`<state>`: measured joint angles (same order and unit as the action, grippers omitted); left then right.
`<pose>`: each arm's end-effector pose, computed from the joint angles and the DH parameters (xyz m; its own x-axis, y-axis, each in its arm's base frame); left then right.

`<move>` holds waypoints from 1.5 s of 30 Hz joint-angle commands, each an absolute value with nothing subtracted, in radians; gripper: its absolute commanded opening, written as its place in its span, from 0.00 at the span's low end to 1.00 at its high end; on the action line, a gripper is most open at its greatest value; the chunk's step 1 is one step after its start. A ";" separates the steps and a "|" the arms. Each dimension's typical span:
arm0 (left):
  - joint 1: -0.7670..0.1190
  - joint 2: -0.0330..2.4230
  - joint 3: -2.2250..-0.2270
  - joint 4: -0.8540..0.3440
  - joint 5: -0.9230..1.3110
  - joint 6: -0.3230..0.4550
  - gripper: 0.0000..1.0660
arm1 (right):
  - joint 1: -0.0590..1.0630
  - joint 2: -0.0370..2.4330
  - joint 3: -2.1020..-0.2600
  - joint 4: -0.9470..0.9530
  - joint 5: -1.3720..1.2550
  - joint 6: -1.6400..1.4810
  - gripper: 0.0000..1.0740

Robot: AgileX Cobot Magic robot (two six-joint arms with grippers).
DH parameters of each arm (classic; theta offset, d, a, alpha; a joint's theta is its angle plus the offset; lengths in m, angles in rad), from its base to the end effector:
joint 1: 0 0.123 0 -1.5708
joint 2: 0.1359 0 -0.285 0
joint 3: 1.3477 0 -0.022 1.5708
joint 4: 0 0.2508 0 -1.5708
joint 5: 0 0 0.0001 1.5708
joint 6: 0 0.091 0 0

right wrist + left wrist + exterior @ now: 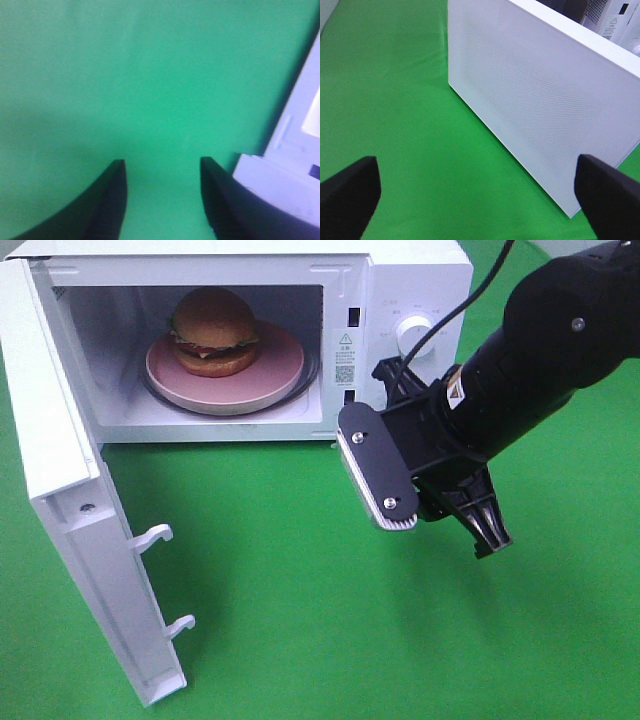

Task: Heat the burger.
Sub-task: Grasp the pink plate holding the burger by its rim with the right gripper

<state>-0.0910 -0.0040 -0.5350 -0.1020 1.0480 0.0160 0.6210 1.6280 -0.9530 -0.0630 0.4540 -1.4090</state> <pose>-0.0102 -0.0071 0.2883 -0.4114 0.0025 -0.9115 0.1564 0.9853 -0.0679 0.2629 0.1850 0.2034 0.4935 -0.8693 -0.0293 -0.7578 -0.4131 -0.5050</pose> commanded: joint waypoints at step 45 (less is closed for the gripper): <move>-0.091 -0.021 -0.533 -0.106 1.039 0.015 0.92 | 0.727 2.211 -1.726 -0.251 0.456 -1.149 0.79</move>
